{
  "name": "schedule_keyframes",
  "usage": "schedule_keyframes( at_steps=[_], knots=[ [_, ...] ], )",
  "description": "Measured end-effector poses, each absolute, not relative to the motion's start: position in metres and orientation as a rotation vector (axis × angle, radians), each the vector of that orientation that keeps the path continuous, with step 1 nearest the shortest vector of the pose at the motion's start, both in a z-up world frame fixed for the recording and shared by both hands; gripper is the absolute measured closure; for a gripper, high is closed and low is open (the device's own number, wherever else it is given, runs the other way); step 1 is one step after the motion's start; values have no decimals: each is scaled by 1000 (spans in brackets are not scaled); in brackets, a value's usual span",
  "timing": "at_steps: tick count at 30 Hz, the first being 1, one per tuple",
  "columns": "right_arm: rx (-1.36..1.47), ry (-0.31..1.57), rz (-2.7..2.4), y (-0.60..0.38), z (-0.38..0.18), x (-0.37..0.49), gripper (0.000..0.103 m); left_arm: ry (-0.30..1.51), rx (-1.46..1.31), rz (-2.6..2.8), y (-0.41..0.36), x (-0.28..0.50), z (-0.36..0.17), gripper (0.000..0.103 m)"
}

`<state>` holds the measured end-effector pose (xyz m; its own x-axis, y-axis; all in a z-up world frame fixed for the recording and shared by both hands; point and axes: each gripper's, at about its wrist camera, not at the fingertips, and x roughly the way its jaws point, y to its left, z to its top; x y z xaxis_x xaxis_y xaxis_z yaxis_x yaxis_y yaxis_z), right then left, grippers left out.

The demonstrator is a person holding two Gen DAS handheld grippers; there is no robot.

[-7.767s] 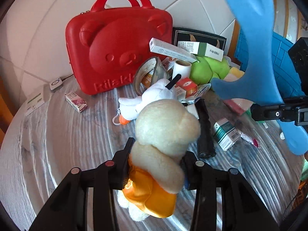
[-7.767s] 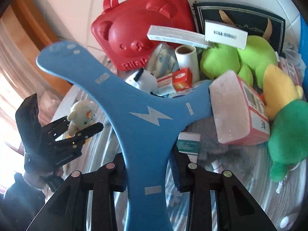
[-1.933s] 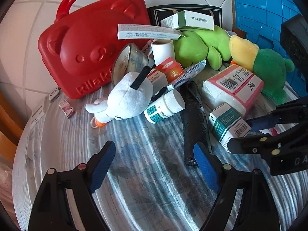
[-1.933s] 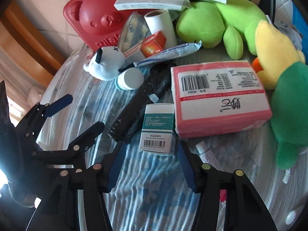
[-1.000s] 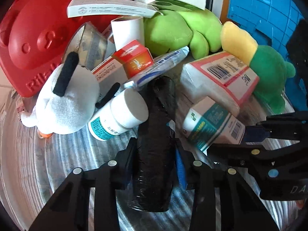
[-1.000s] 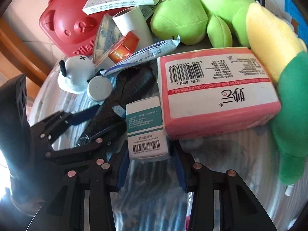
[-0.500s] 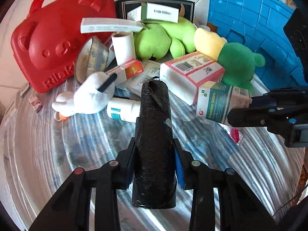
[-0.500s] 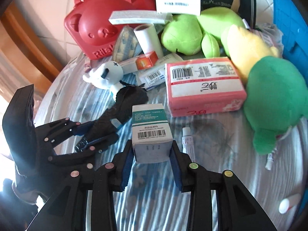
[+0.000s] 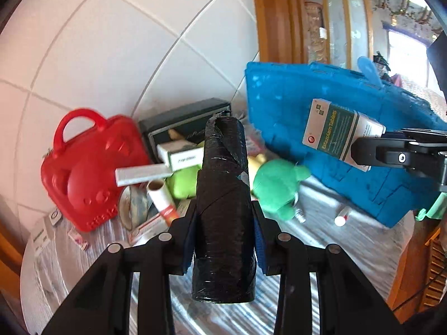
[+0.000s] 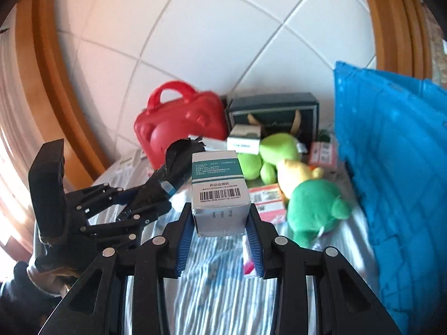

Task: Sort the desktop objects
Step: 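Carry the black bag and white medicine box into the blue crate with both tools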

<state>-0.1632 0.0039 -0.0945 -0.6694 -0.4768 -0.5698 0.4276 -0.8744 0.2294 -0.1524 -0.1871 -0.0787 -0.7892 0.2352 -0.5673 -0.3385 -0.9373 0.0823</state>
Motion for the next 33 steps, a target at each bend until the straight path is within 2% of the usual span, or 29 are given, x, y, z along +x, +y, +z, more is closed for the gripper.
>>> schedule_keyframes(
  at_steps=[10, 22, 24, 25, 27, 29, 33],
  knots=[
    [583, -192, -2866, 131, -1, -93, 67, 322, -548, 2519, -50, -162, 2, 69],
    [544, -322, -3053, 287, 38, -107, 65, 381, -464, 2439, 123, -205, 52, 68],
    [586, -359, -3060, 307, 40, -123, 62, 405, -451, 2476, 142, -206, 59, 60],
    [584, -384, -3065, 317, 41, -128, 54, 416, -436, 2494, 148, -206, 62, 56],
    [560, -386, -3083, 331, 44, -125, 48, 420, -405, 2531, 156, -203, 67, 34],
    [524, -384, -3081, 339, 47, -124, 45, 399, -393, 2568, 158, -204, 72, 30],
    [505, -408, -3058, 352, 42, -123, 34, 358, -416, 2615, 154, -212, 69, 30]
  ],
)
